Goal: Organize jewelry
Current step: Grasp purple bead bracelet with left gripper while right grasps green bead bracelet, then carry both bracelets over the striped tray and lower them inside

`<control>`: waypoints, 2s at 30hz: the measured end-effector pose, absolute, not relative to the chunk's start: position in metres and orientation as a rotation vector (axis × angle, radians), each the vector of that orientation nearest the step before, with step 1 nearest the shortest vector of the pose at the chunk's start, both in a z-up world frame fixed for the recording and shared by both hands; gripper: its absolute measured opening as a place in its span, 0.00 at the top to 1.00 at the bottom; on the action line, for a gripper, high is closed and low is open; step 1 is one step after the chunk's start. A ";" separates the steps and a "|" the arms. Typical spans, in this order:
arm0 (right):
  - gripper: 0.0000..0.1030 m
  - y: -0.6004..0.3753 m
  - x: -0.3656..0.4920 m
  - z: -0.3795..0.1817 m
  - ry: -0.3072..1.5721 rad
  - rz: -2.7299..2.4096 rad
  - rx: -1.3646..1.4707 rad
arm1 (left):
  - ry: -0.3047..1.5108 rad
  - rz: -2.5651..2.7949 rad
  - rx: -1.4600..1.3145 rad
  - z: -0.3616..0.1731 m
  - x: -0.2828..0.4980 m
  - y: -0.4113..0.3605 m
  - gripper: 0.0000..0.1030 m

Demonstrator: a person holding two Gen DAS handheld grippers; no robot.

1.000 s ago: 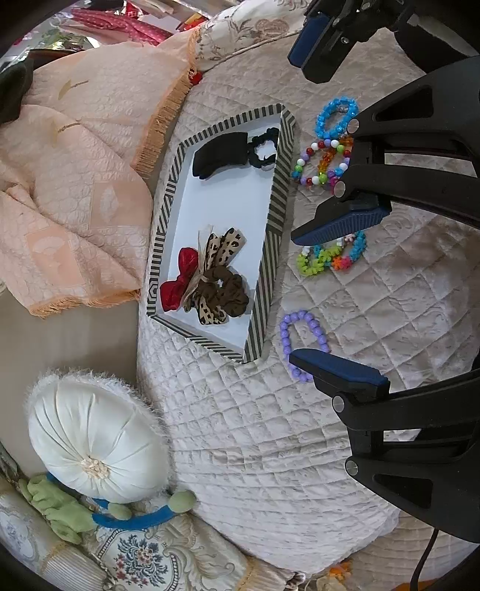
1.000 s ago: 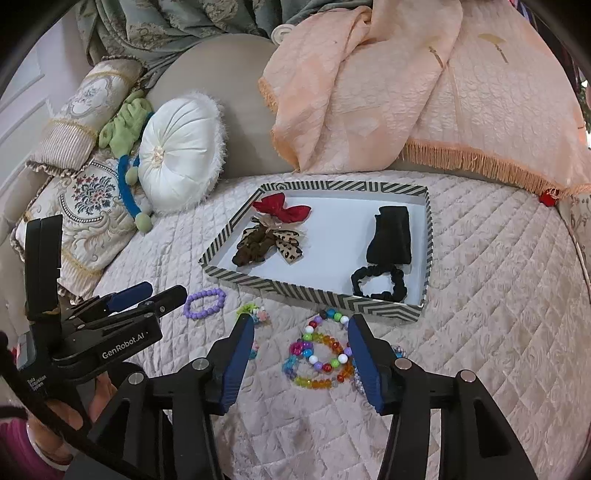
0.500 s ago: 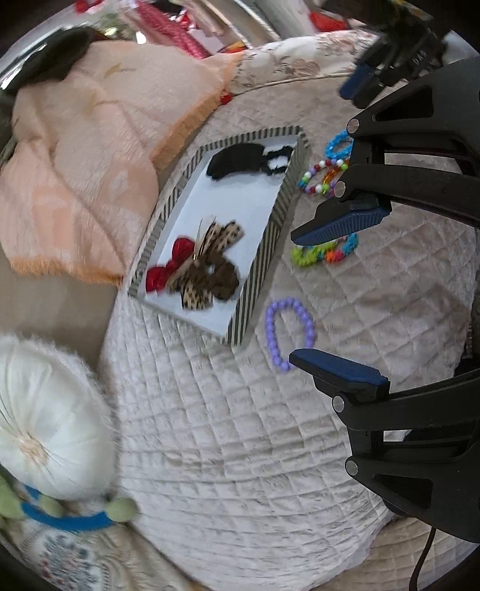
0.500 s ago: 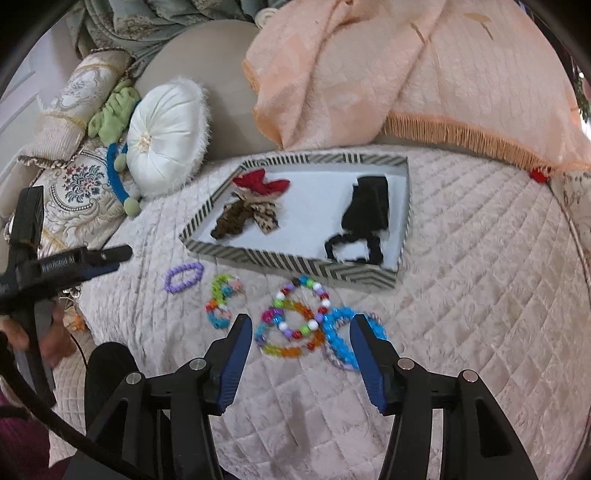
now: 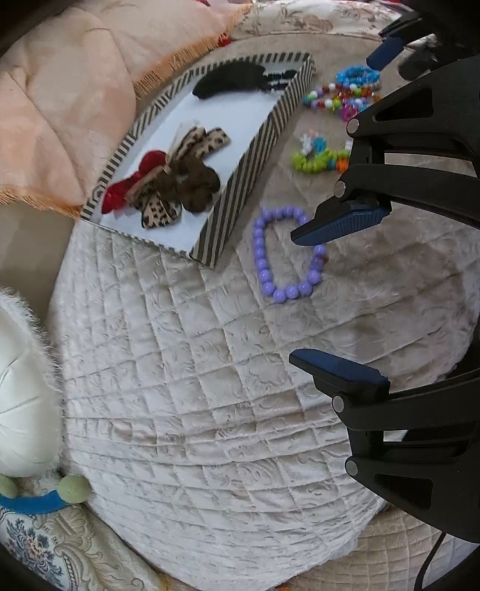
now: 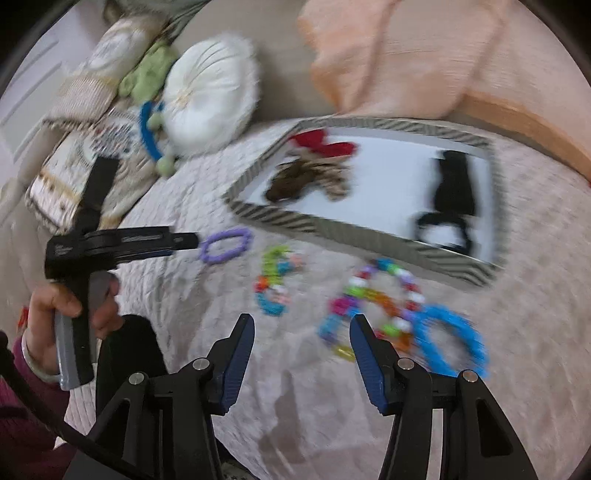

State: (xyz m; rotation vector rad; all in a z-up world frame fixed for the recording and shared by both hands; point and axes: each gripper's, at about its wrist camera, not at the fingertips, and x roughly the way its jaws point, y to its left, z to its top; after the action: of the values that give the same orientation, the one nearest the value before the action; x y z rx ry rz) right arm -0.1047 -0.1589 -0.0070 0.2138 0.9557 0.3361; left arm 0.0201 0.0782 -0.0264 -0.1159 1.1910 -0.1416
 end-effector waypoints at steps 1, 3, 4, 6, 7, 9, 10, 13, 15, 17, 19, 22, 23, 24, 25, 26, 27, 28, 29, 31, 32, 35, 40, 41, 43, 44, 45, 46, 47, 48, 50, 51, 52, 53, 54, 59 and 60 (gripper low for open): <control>0.49 -0.149 -0.097 -0.010 0.962 0.357 0.202 | 1.192 -0.134 -0.101 -0.029 0.022 0.078 0.44; 0.51 -0.135 -0.084 -0.018 0.977 0.385 0.188 | 1.195 -0.116 -0.079 -0.035 0.027 0.078 0.44; 0.52 -0.127 -0.075 -0.023 0.990 0.400 0.183 | 1.196 -0.107 -0.073 -0.037 0.029 0.079 0.44; 0.55 -0.118 -0.060 -0.034 1.007 0.400 0.159 | 1.196 -0.092 -0.072 -0.042 0.035 0.081 0.44; 0.58 -0.114 -0.053 -0.041 1.019 0.386 0.143 | 1.199 -0.088 -0.073 -0.044 0.037 0.081 0.44; 0.64 -0.113 -0.041 -0.054 1.046 0.385 0.148 | 1.215 -0.091 -0.069 -0.051 0.043 0.079 0.44; 0.68 -0.113 -0.037 -0.061 1.055 0.385 0.150 | 1.218 -0.092 -0.056 -0.055 0.045 0.077 0.44; 0.81 -0.113 -0.035 -0.065 1.035 0.391 0.130 | 1.189 -0.094 -0.010 -0.057 0.047 0.070 0.43; 0.88 -0.113 -0.036 -0.063 1.031 0.402 0.134 | 1.178 -0.101 -0.003 -0.058 0.050 0.067 0.43; 0.88 -0.116 -0.041 -0.057 1.021 0.406 0.125 | 1.163 -0.119 -0.011 -0.057 0.050 0.067 0.71; 0.90 -0.122 -0.047 -0.047 0.999 0.413 0.149 | 1.156 -0.126 -0.004 -0.053 0.051 0.066 0.83; 0.90 -0.133 -0.055 -0.028 0.959 0.410 0.175 | 1.169 -0.165 -0.051 -0.046 0.050 0.069 0.92; 0.90 -0.136 -0.058 -0.023 0.948 0.409 0.183 | 1.171 -0.175 -0.064 -0.043 0.049 0.069 0.92; 0.90 -0.141 -0.062 -0.016 0.934 0.408 0.195 | 1.167 -0.187 -0.074 -0.038 0.046 0.069 0.92; 0.90 -0.146 -0.065 -0.009 0.919 0.406 0.206 | 1.159 -0.195 -0.080 -0.032 0.042 0.068 0.92; 0.90 -0.147 -0.066 -0.003 0.909 0.404 0.212 | 1.149 -0.205 -0.083 -0.026 0.039 0.066 0.92; 0.90 -0.152 -0.070 0.004 0.894 0.403 0.220 | 1.137 -0.217 -0.087 -0.019 0.036 0.065 0.92; 0.90 -0.156 -0.073 0.012 0.879 0.403 0.227 | 1.123 -0.229 -0.089 -0.011 0.032 0.063 0.92; 0.90 -0.159 -0.075 0.018 0.867 0.401 0.230 | 1.108 -0.241 -0.089 -0.002 0.028 0.061 0.92; 0.90 -0.164 -0.080 0.032 0.835 0.391 0.229 | 1.080 -0.263 -0.085 0.013 0.024 0.057 0.92; 0.90 -0.164 -0.080 0.036 0.825 0.387 0.229 | 1.067 -0.272 -0.083 0.021 0.023 0.055 0.92; 0.90 -0.172 -0.086 0.053 0.788 0.377 0.229 | 1.035 -0.291 -0.082 0.040 0.020 0.051 0.92; 0.90 -0.186 -0.090 0.070 0.746 0.345 0.235 | 1.005 -0.312 -0.076 0.061 0.015 0.041 0.92; 0.90 -0.190 -0.091 0.073 0.742 0.338 0.237 | 1.002 -0.319 -0.075 0.064 0.015 0.038 0.92; 0.90 -0.196 -0.090 0.076 0.735 0.324 0.238 | 0.994 -0.329 -0.069 0.069 0.013 0.032 0.92; 0.90 -0.199 -0.089 0.077 0.734 0.320 0.238 | 0.987 -0.337 -0.060 0.072 0.014 0.025 0.92; 0.90 -0.201 -0.088 0.077 0.732 0.314 0.236 | 0.982 -0.342 -0.053 0.075 0.014 0.020 0.92; 0.90 -0.204 -0.086 0.078 0.731 0.308 0.234 | 0.977 -0.348 -0.045 0.076 0.015 0.014 0.92; 0.90 -0.206 -0.085 0.078 0.731 0.303 0.235 | 0.974 -0.353 -0.037 0.078 0.016 0.008 0.92; 0.90 -0.209 -0.083 0.078 0.732 0.299 0.238 | 0.973 -0.358 -0.033 0.078 0.016 0.004 0.92; 0.90 -0.214 -0.078 0.078 0.735 0.288 0.241 | 0.974 -0.371 -0.018 0.077 0.020 -0.010 0.92; 0.90 -0.216 -0.075 0.077 0.737 0.284 0.241 | 0.975 -0.375 -0.012 0.076 0.022 -0.016 0.92; 0.90 -0.218 -0.070 0.076 0.740 0.278 0.243 | 0.976 -0.377 -0.004 0.074 0.025 -0.022 0.92; 0.90 -0.221 -0.067 0.075 0.744 0.273 0.245 | 0.977 -0.378 0.002 0.073 0.026 -0.027 0.92; 0.90 -0.224 -0.063 0.074 0.748 0.266 0.247 | 0.981 -0.382 0.010 0.070 0.029 -0.034 0.92; 0.90 -0.238 -0.040 0.062 0.774 0.234 0.257 | 1.009 -0.400 0.024 0.056 0.043 -0.057 0.92; 0.90 -0.240 -0.034 0.060 0.781 0.226 0.259 | 1.015 -0.403 0.025 0.053 0.045 -0.061 0.92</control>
State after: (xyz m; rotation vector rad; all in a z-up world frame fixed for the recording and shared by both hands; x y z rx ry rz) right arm -0.0342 -0.2405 0.0596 0.2589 0.7809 0.2261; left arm 0.0448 -0.0611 0.0528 0.0251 1.0148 -0.4033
